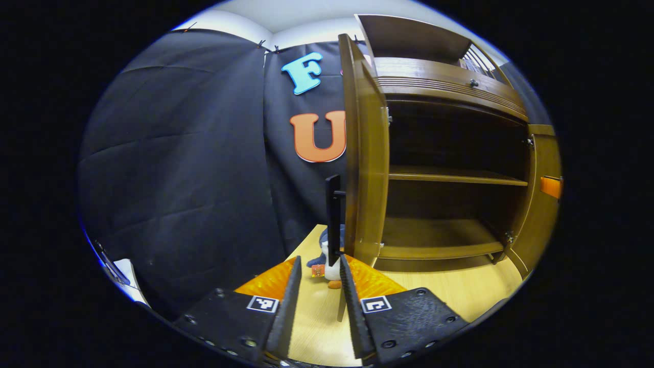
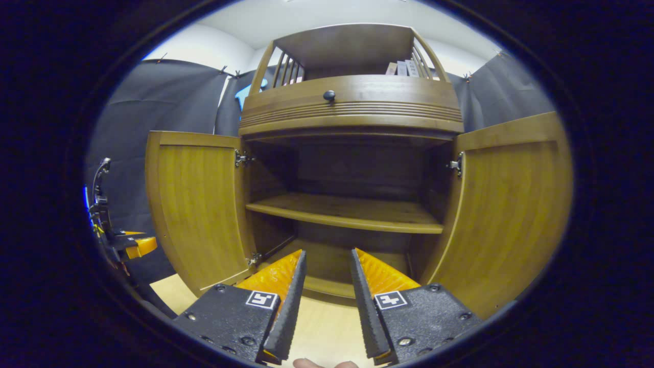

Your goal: Open the right door of the double-door shoe cabinet with the right hand, and open the left door with the left hand.

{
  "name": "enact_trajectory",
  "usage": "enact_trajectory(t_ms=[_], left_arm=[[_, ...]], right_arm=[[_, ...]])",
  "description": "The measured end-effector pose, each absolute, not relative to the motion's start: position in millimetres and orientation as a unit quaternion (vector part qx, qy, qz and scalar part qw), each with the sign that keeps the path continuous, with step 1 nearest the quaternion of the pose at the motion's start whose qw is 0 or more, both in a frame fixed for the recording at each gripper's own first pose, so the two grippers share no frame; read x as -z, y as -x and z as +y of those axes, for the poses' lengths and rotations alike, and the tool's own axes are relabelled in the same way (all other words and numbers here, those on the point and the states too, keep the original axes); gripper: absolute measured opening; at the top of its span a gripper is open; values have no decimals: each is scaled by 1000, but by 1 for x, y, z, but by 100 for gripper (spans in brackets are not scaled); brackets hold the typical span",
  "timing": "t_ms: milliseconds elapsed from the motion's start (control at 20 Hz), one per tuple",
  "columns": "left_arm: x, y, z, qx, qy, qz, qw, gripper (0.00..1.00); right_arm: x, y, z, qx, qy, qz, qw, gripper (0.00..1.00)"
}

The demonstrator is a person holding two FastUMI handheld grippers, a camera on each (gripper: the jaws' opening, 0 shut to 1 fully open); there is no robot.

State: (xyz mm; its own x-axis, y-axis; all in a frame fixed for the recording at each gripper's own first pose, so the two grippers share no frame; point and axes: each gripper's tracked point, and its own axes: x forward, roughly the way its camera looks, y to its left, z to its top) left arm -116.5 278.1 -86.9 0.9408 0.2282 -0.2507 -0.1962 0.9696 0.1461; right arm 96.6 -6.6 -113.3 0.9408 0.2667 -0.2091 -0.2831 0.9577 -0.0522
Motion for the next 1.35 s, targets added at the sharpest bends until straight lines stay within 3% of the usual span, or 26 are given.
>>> enact_trajectory(t_ms=[50,100,200,350,400,500,600,1000,1050,1150,1200,1250,1350], left_arm=[[82,116,271,-100,-55,130,985,64],[77,115,260,-91,-44,126,987,66],[65,112,239,-73,-27,112,991,58],[45,107,209,-53,-30,86,994,72],[39,104,198,-46,-35,80,995,87],[28,95,179,-33,-50,68,996,100],[21,91,159,-19,-55,59,997,95],[0,73,88,39,-29,43,998,95],[0,72,85,40,-31,44,998,100],[-1,73,81,45,-40,42,997,95],[-1,74,80,46,-46,42,997,100],[-1,74,80,46,-51,41,997,86],[-2,73,79,48,-54,41,997,86]], right_arm=[[110,-97,-11,-136,36,98,985,55],[105,-95,-13,-135,31,95,986,57],[97,-93,-18,-132,22,89,987,63],[88,-94,-26,-123,16,79,989,67],[85,-93,-28,-122,15,77,989,70],[81,-93,-34,-117,14,73,990,77],[78,-92,-41,-110,12,70,991,80],[66,-91,-52,-103,17,53,993,81],[64,-91,-53,-104,16,50,993,81],[63,-90,-54,-107,15,51,993,80],[63,-90,-55,-108,15,52,993,80],[63,-91,-57,-106,16,52,993,80],[60,-93,-62,-105,15,51,993,81]])
